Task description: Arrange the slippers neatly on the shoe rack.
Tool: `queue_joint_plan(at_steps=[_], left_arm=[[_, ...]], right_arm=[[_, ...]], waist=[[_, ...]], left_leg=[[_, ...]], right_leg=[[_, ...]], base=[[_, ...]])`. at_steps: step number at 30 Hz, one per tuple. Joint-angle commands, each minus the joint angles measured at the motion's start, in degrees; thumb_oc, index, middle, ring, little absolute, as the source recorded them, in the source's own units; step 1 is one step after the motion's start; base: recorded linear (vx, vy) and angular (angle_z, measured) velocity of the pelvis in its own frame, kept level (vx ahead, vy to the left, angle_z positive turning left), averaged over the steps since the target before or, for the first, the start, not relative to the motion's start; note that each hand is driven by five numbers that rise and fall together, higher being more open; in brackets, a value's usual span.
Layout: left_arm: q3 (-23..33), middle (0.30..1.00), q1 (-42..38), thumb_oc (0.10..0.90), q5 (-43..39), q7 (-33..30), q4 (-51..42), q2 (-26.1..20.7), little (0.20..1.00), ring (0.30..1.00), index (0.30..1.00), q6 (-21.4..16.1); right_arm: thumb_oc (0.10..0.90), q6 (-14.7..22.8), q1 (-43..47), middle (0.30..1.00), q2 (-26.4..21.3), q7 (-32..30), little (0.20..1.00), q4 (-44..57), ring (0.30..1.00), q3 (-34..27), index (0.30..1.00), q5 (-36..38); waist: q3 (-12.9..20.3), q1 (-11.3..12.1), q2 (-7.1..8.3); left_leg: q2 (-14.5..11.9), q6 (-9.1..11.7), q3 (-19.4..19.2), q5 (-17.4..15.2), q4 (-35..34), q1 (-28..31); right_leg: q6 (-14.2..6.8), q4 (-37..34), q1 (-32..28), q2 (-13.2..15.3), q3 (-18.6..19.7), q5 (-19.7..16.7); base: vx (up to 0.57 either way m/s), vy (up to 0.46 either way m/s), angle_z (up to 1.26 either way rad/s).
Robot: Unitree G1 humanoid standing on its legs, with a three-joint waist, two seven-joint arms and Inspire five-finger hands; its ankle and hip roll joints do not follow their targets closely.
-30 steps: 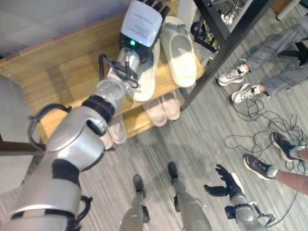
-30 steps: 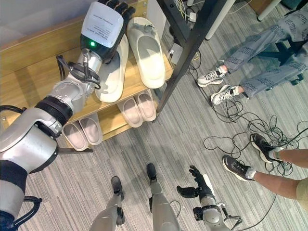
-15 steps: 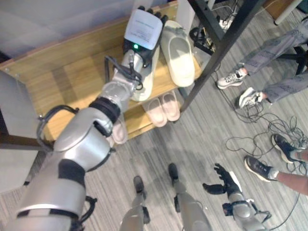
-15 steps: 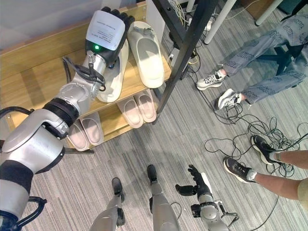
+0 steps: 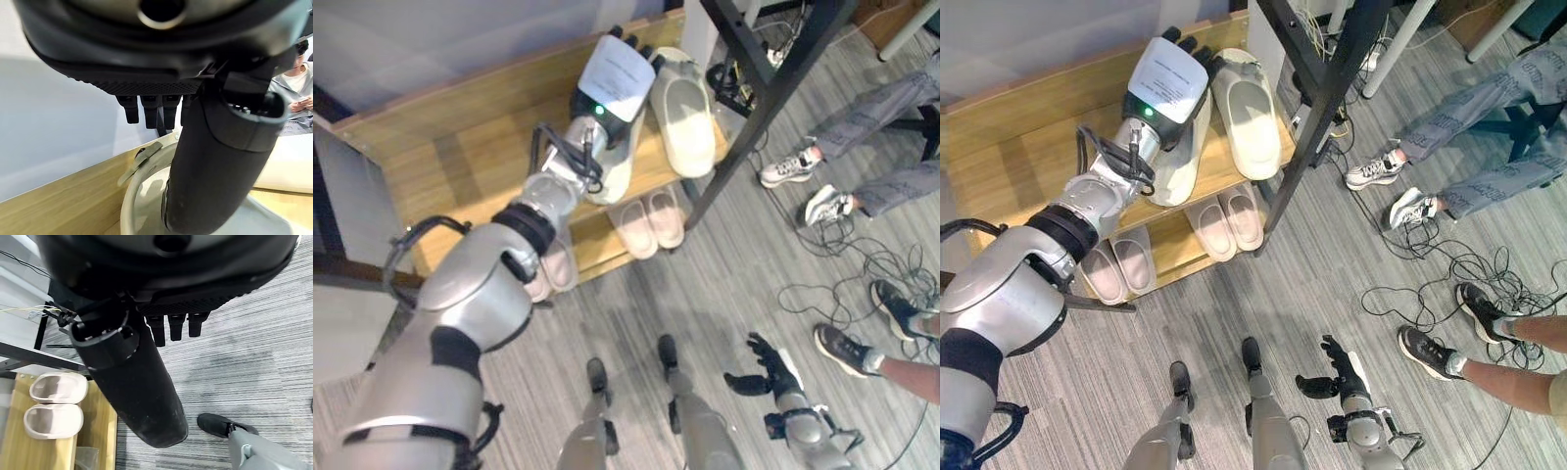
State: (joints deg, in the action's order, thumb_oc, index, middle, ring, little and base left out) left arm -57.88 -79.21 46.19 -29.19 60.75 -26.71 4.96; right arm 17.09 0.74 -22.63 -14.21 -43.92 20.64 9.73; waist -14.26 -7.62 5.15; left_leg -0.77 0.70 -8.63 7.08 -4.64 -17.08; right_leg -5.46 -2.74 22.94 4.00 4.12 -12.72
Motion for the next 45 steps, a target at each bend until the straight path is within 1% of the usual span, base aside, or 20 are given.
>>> queue_joint_plan(at_steps=[1, 7, 8, 12, 14, 18, 21, 23, 24, 26, 28, 30, 34, 37, 38, 39, 40, 42, 44, 45], left_arm=[[4.88, 0.900, -5.98, 0.800, 2.75, -2.37, 2.98, 2.85, 0.900, 0.900, 0.900, 2.64], [7.31, 0.900, -3.66, 0.800, 2.05, -2.46, 2.76, 4.00, 0.900, 0.900, 0.900, 2.80], [8.16, 0.900, -3.24, 0.800, 2.20, -2.46, 0.72, 5.44, 0.900, 0.900, 0.900, 2.76], [9.42, 0.900, -2.31, 0.800, 2.39, -1.93, -2.14, 7.21, 0.900, 0.900, 0.900, 2.41], [9.92, 0.900, -1.26, 0.800, 2.84, -1.80, -4.61, 7.62, 0.900, 0.900, 0.900, 1.99], [11.85, 0.900, 1.64, 0.800, 1.96, -1.48, -8.69, 6.02, 0.900, 0.900, 0.900, 1.58], [14.99, 0.900, 5.95, 0.800, 0.47, -0.78, -12.09, 4.85, 0.900, 0.900, 0.900, 1.38], [16.72, 0.900, 9.70, 0.800, 1.51, -1.16, -14.01, 2.74, 0.900, 0.900, 0.900, 2.15], [17.63, 0.900, 12.42, 0.800, 2.60, -1.11, -14.05, 1.63, 0.900, 0.900, 0.900, 3.22], [18.08, 0.900, 13.84, 0.800, 2.90, -0.85, -13.42, 1.07, 0.900, 0.900, 0.900, 3.83], [18.62, 0.900, 15.10, 0.800, 3.08, -0.48, -13.27, 0.81, 0.900, 0.900, 0.900, 4.10], [20.02, 0.900, 20.26, 0.800, 3.61, 0.86, -12.64, 1.22, 0.900, 0.900, 0.900, 4.48], [20.97, 0.900, 22.86, 0.800, 2.39, 0.99, -11.94, 2.25, 0.900, 0.900, 0.900, 3.95], [22.96, 0.900, 25.98, 0.800, -1.98, 1.70, -11.63, 4.26, 0.900, 0.900, 0.900, 2.49], [24.64, 0.900, 27.91, 0.800, -6.09, 1.97, -13.10, 5.34, 0.900, 0.900, 0.900, 0.90], [24.64, 0.900, 27.92, 0.800, -6.09, 1.97, -13.11, 5.33, 0.900, 0.900, 0.900, 0.90], [25.59, 0.900, 28.93, 0.800, -8.80, 2.05, -13.95, 6.13, 0.900, 0.900, 0.900, -0.35], [28.70, 0.900, 32.11, 0.800, -17.40, 2.75, -15.69, 8.02, 0.900, 0.900, 0.900, -3.70], [30.02, 0.900, 34.61, 0.800, -23.71, 3.32, -17.15, 9.36, 0.900, 0.900, 0.900, -5.62], [30.12, 0.900, 36.67, 0.800, -28.95, 4.98, -18.21, 10.85, 0.900, 0.900, 0.900, -7.27]], right_arm=[[0.800, 2.08, -1.40, 0.900, -1.74, -0.37, 0.900, -1.55, 0.900, -2.09, 0.900, 2.28], [0.800, 1.76, -1.44, 0.900, -1.07, -0.57, 0.900, -2.04, 0.900, -2.03, 0.900, 2.13], [0.800, 1.46, -1.50, 0.900, -0.77, -0.65, 0.900, -2.72, 0.900, -2.22, 0.900, 2.31], [0.800, 0.94, -1.55, 0.900, -0.12, -0.80, 0.900, -3.63, 0.900, -2.82, 0.900, 2.55], [0.800, 0.40, -1.51, 0.900, 0.30, -0.74, 0.900, -4.31, 0.900, -3.36, 0.900, 2.77], [0.800, -0.11, -1.65, 0.900, 1.26, -0.87, 0.900, -4.83, 0.900, -4.09, 0.900, 3.06], [0.800, -0.99, -1.84, 0.900, 2.43, -0.95, 0.900, -4.81, 0.900, -4.71, 0.900, 2.93], [0.800, -1.48, -2.18, 0.900, 3.25, -0.95, 0.900, -5.06, 0.900, -5.16, 0.900, 2.78], [0.800, -1.66, -2.03, 0.900, 3.95, -1.09, 0.900, -5.23, 0.900, -4.98, 0.900, 2.57], [0.800, -1.85, -1.90, 0.900, 4.10, -1.09, 0.900, -5.27, 0.900, -5.00, 0.900, 2.58], [0.800, -1.99, -1.73, 0.900, 4.27, -1.07, 0.900, -5.28, 0.900, -4.92, 0.900, 2.61], [0.800, -2.70, -1.10, 0.900, 5.00, -1.14, 0.900, -5.71, 0.900, -4.66, 0.900, 2.37], [0.800, -2.93, -0.67, 0.900, 5.06, -1.29, 0.900, -5.91, 0.900, -4.41, 0.900, 2.29], [0.800, -3.21, -0.47, 0.900, 5.09, -1.46, 0.900, -5.68, 0.900, -4.46, 0.900, 2.34], [0.800, -3.59, -0.53, 0.900, 5.28, -1.42, 0.900, -5.25, 0.900, -4.70, 0.900, 2.58], [0.800, -3.59, -0.54, 0.900, 5.27, -1.42, 0.900, -5.25, 0.900, -4.69, 0.900, 2.58], [0.800, -3.74, -0.48, 0.900, 5.42, -1.57, 0.900, -5.14, 0.900, -4.71, 0.900, 2.45], [0.800, -4.31, -0.12, 0.900, 5.99, -1.69, 0.900, -5.26, 0.900, -5.10, 0.900, 2.66], [0.800, -4.97, 1.04, 0.900, 6.52, -1.95, 0.900, -6.14, 0.900, -5.36, 0.900, 3.11], [0.800, -5.67, 2.86, 0.900, 6.75, -2.17, 0.900, -7.01, 0.900, -5.44, 0.900, 3.48]], waist=[[3.66, 2.04, -1.95], [4.37, 2.36, -1.51], [4.51, 2.55, -1.52], [4.74, 2.76, -1.71], [5.48, 2.98, -1.78], [6.40, 3.67, -1.99], [7.04, 4.48, -2.31], [7.54, 5.25, -2.49], [7.70, 5.67, -2.64], [7.81, 5.85, -2.66], [7.88, 5.99, -2.71], [8.23, 6.62, -2.72], [8.42, 6.81, -2.73], [8.60, 6.92, -2.71], [8.80, 7.02, -2.78], [8.81, 7.02, -2.79], [8.88, 7.12, -2.77], [9.16, 7.30, -2.92], [9.58, 7.49, -3.18], [9.90, 7.68, -3.48]], left_leg=[[0.72, -0.24, 4.16, -5.76, -0.36, 1.74], [0.86, -0.30, 4.30, -5.83, -0.36, 2.59], [1.09, -0.16, 4.23, -5.87, -0.36, 2.85], [1.33, -0.07, 4.23, -5.90, -0.36, 3.29], [1.50, -0.01, 4.20, -6.02, -0.36, 3.74], [1.62, -0.06, 4.24, -6.25, -0.36, 5.00], [1.84, -0.29, 4.39, -6.53, -0.36, 6.19], [2.05, -0.52, 4.69, -6.77, -0.36, 7.23], [2.14, -0.72, 4.91, -6.83, -0.36, 7.84], [2.11, -0.83, 5.08, -6.87, -0.36, 8.22], [2.11, -0.93, 5.20, -6.91, -0.36, 8.55], [2.15, -1.23, 5.77, -6.98, -0.36, 9.31], [2.19, -1.34, 6.04, -7.01, -0.36, 9.69], [2.19, -1.41, 6.12, -6.93, -0.36, 9.68], [2.12, -1.42, 6.17, -6.87, -0.36, 9.65], [2.12, -1.42, 6.17, -6.87, -0.36, 9.64], [2.17, -1.43, 6.25, -6.84, -0.36, 9.64], [2.24, -1.41, 6.22, -6.75, -0.36, 9.67], [2.25, -1.43, 6.25, -6.77, -0.36, 9.92], [2.27, -1.42, 6.31, -6.80, -0.36, 10.18]], right_leg=[[-3.36, 0.53, -4.68, -1.20, -3.85, 6.83], [-3.29, 0.73, -5.50, -1.01, -4.32, 7.02], [-3.32, 0.79, -5.96, -0.83, -4.61, 7.10], [-3.31, 0.98, -6.47, -0.44, -5.17, 7.19], [-3.35, 0.86, -7.18, -0.30, -5.69, 7.17], [-3.38, 0.90, -8.40, -0.24, -6.11, 7.45], [-3.39, 0.80, -9.61, -0.04, -6.37, 7.61], [-3.35, 0.71, -10.48, 0.00, -6.38, 7.64], [-3.30, 0.77, -10.88, -0.07, -6.27, 7.79], [-3.28, 0.85, -11.11, -0.08, -6.20, 7.86], [-3.20, 0.97, -11.33, -0.18, -6.11, 8.00], [-2.91, 1.26, -12.00, -0.27, -6.03, 8.45], [-2.64, 1.55, -12.06, -0.39, -5.96, 8.73], [-2.44, 1.48, -12.02, -0.40, -5.98, 8.73], [-2.36, 1.31, -11.92, -0.40, -5.99, 8.64], [-2.36, 1.31, -11.92, -0.40, -5.99, 8.64], [-2.29, 1.22, -11.95, -0.44, -5.91, 8.59], [-2.14, 1.07, -11.97, -0.48, -5.86, 8.57], [-2.00, 0.98, -12.15, -0.52, -5.73, 8.60], [-1.85, 0.94, -12.36, -0.55, -5.58, 8.68]], base=[[0.00, 0.000, 0.00], [-0.03, -0.001, 0.02], [-0.03, -0.002, 0.07], [-0.03, 0.000, 0.20], [0.00, -0.007, 0.16], [0.01, -0.003, 0.03], [0.03, 0.003, 0.04], [0.04, -0.009, 0.02], [0.00, 0.000, 0.00], [0.01, -0.005, 0.02], [0.00, 0.000, 0.00], [0.03, -0.008, 0.02], [0.00, 0.000, 0.00], [0.00, 0.000, 0.00], [0.00, 0.000, 0.00], [0.00, 0.000, 0.00], [0.00, 0.000, 0.00], [0.02, 0.000, 0.00], [0.05, 0.000, -0.01], [0.07, 0.006, 0.00]])
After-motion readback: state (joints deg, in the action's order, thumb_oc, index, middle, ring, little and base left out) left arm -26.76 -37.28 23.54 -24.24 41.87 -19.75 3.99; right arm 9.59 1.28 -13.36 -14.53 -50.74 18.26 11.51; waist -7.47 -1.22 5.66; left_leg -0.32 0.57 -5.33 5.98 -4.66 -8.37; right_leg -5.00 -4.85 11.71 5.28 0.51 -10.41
